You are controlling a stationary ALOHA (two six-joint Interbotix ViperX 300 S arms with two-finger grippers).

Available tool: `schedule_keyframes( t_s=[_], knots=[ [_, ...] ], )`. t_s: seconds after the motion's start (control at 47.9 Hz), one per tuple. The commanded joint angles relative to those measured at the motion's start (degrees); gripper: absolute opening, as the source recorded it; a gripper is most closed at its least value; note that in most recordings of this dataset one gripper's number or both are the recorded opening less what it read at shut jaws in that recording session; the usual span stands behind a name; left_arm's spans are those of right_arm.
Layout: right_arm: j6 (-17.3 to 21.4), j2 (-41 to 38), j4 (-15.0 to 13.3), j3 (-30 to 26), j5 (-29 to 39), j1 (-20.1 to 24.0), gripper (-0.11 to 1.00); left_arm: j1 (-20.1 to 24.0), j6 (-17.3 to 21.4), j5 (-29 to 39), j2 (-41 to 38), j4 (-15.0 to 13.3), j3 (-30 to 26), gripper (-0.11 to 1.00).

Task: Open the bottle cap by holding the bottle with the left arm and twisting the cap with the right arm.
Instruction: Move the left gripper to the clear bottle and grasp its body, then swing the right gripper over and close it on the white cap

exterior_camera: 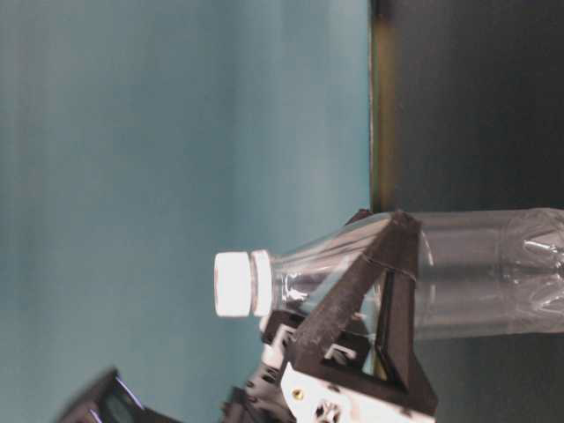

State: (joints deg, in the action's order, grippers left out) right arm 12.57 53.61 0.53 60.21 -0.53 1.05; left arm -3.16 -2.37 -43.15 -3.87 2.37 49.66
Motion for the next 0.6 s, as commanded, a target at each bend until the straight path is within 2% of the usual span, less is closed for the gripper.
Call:
schedule_keyframes(
  t_s=[0.0, 0.313, 0.584],
  knots=[
    [1.1, -0.8, 0.1, -1.3, 0.1, -1.0, 0.00, 0.3, -0.4, -1.8, -1.4, 0.2, 0.5, 0.93],
    [2.0, -2.5, 0.1, -1.6, 0.2, -0.9, 0.00, 0.7, -1.1, -2.3, -9.0, 0.3, 0.4, 0.93],
    [2.1, -2.5, 0.1, -2.2, 1.5, -0.6, 0.00, 0.7, -1.1, -2.2, -9.7, 0.2, 0.4, 0.93]
  ],
)
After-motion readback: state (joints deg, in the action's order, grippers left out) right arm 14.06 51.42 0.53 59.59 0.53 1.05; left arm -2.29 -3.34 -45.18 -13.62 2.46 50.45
